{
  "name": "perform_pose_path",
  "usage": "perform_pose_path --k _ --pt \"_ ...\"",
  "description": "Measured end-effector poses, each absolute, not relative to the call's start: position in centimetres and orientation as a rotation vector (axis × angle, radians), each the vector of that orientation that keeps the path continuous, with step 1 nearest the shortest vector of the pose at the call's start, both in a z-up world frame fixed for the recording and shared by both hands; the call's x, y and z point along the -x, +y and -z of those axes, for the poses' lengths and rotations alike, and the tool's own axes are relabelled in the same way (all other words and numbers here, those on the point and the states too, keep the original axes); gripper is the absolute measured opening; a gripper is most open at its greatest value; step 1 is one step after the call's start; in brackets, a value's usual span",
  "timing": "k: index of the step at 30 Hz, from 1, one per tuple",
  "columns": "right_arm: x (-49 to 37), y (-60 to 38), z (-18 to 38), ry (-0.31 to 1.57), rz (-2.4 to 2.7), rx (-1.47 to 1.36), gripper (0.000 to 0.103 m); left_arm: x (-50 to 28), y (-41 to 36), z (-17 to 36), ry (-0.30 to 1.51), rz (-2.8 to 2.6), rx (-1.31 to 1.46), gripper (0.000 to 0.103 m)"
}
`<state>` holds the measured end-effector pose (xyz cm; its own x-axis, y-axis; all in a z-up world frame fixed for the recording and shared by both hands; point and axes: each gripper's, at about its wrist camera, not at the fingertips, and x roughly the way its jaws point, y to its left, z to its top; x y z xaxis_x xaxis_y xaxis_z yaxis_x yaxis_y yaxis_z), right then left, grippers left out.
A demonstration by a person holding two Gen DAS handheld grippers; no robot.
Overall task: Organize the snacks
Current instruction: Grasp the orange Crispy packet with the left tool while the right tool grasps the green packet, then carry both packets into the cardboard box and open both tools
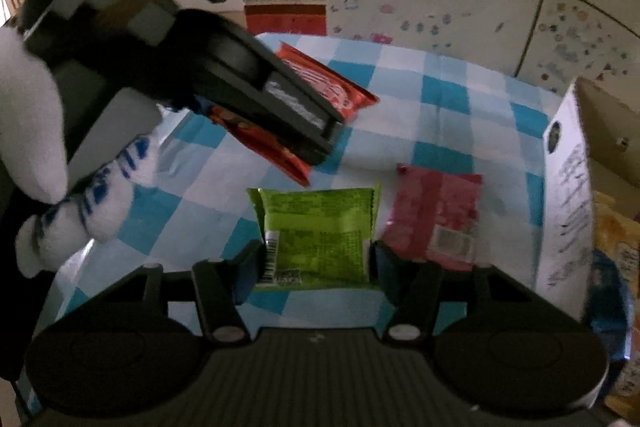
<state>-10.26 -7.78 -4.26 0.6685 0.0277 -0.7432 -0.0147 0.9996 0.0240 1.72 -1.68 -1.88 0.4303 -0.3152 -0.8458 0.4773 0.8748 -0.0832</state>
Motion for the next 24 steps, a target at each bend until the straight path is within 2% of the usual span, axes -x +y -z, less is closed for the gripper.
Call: perform_pose_path --k 24 --pt "15.3 -11.5 -3.1 0.68 0.059 -0.126 0.06 2.1 1.4 -1.6 0.914 0.395 -0.077 0.073"
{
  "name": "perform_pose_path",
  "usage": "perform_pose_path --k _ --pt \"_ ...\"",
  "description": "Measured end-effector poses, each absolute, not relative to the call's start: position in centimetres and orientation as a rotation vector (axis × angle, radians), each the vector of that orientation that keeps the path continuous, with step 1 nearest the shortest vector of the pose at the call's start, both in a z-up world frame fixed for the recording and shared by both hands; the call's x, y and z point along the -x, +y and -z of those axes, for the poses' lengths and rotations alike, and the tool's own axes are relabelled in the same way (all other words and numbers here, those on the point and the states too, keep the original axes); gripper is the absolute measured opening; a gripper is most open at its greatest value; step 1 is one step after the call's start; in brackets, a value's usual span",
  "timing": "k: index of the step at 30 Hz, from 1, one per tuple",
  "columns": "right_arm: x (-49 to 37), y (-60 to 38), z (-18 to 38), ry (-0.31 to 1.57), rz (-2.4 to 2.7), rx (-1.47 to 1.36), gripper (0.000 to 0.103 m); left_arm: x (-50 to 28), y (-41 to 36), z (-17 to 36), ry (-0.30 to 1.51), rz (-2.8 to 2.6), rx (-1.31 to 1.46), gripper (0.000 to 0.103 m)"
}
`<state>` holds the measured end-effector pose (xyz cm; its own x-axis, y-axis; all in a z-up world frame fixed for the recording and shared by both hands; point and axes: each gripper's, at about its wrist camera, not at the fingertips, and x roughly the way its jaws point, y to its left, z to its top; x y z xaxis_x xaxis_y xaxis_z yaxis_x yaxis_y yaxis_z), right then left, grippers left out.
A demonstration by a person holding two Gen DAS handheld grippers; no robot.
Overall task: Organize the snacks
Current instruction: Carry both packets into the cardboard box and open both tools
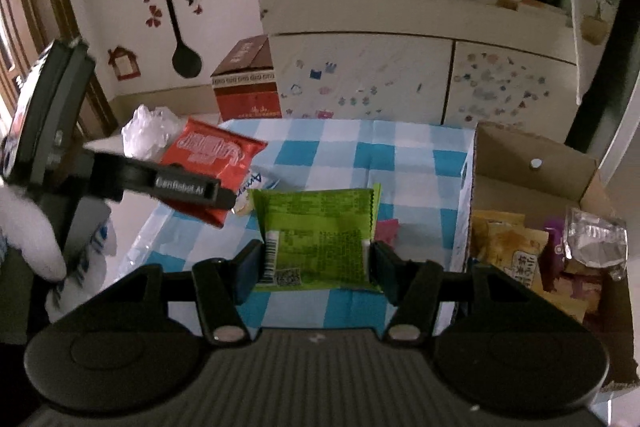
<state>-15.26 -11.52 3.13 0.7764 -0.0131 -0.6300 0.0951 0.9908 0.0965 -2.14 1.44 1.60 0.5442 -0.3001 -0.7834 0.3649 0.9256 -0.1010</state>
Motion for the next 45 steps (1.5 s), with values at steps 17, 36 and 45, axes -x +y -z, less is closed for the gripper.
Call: perform_pose_path --k 17,36,45 --pt "14.9 -14.8 -4.9 0.608 0.147 -0.231 0.06 3.9 0.1 -2.2 0.836 0.403 -0.078 0.073" --pt "18.9 -25.5 -9.1 0.415 0.34 -0.464 0.06 6.9 -8.4 -3.5 0.783 0.541 -0.04 0.073" --pt "21.0 -29.3 -8.6 0.399 0.446 -0.587 0.06 8.8 -13.9 -4.4 0.772 0.627 -0.066 0.073"
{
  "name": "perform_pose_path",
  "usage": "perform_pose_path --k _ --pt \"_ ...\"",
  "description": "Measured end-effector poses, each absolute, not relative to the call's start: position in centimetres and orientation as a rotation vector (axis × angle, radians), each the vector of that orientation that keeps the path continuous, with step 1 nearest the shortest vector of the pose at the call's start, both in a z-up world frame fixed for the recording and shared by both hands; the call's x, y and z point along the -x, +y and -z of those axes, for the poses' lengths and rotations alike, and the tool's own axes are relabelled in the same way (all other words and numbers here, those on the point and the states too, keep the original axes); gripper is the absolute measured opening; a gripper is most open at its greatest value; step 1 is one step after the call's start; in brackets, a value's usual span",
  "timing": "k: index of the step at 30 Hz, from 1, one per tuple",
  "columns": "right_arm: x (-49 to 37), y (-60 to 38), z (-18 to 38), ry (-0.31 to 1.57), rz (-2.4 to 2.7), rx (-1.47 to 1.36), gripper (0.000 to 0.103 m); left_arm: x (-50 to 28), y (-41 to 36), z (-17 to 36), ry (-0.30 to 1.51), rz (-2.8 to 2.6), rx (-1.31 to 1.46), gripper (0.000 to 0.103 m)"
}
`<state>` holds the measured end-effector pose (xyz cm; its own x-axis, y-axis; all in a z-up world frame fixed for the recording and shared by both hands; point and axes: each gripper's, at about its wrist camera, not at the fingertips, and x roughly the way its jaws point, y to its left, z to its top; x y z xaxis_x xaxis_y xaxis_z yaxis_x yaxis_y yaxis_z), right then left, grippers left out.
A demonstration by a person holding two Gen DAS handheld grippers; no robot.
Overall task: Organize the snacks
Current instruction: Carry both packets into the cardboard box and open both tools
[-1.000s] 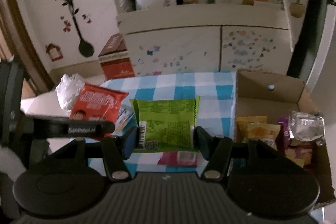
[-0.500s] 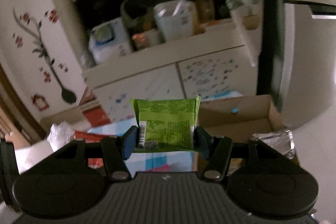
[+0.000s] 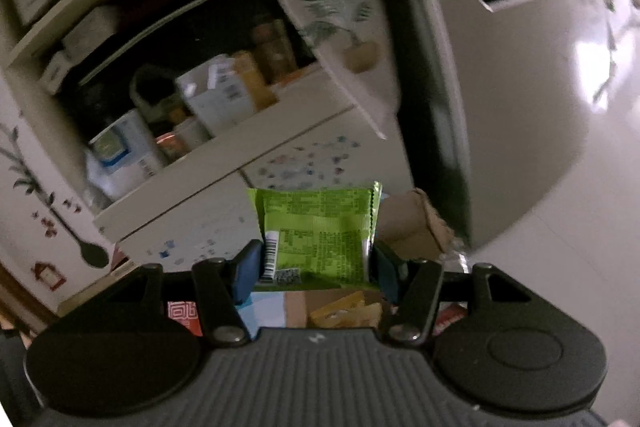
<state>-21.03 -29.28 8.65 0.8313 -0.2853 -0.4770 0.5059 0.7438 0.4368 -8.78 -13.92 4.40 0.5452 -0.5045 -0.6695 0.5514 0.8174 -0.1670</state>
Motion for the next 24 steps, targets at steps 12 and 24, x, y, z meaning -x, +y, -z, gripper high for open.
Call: perform_pose_path --k 12,24 --pt "23.0 -31.9 -7.6 0.379 0.544 -0.736 0.06 8.4 -18.8 -4.7 0.793 0.661 -0.084 0.073" --pt "23.2 -33.9 -5.4 0.431 0.593 -0.926 0.068 8.0 -22.7 -3.3 0.829 0.692 -0.124 0.087"
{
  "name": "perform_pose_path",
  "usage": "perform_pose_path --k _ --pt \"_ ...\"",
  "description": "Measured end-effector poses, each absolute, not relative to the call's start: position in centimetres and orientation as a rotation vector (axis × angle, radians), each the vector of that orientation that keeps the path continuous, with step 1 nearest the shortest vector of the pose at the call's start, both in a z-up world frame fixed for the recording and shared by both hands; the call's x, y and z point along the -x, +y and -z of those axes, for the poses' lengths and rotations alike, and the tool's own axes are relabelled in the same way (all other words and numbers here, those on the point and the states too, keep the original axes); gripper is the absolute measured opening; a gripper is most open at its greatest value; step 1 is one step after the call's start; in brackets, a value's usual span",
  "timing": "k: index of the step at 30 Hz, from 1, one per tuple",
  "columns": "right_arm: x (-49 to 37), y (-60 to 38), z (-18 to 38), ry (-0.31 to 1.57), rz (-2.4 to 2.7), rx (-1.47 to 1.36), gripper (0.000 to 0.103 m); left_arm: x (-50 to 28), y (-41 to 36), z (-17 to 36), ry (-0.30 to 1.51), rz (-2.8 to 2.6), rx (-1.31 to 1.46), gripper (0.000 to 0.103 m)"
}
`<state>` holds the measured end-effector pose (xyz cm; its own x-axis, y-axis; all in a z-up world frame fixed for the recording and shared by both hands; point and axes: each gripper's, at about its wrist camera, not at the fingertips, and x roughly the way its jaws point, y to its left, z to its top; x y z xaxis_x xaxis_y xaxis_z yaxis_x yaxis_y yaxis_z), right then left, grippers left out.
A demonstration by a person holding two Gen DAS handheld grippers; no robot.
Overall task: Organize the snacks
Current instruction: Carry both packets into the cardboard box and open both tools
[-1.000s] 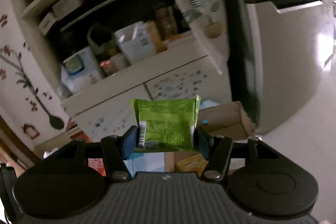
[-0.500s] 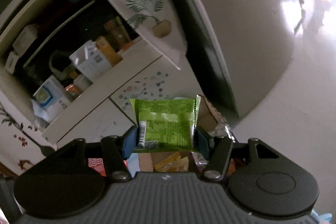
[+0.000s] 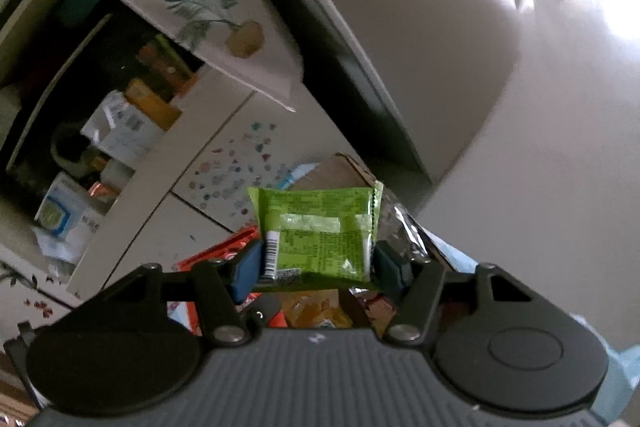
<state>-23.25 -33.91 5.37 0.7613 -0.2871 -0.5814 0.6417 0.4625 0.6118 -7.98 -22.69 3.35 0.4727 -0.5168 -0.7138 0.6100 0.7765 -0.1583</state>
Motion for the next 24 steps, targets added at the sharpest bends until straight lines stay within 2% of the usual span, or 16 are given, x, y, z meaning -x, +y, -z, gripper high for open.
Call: perform_pose_path --k 2,5,24 --pt "23.3 -34.2 -5.2 0.431 0.597 -0.953 0.073 8.0 -22.5 -3.5 0.821 0.677 -0.119 0.096" --pt "23.5 -34.1 -5.4 0.413 0.599 -0.946 0.077 7.8 -22.2 -3.9 0.819 0.665 -0.111 0.099" --pt "21.4 -32.4 -5.9 0.441 0.536 -0.863 0.077 6.2 -16.7 -5.7 0.798 0.614 -0.133 0.099"
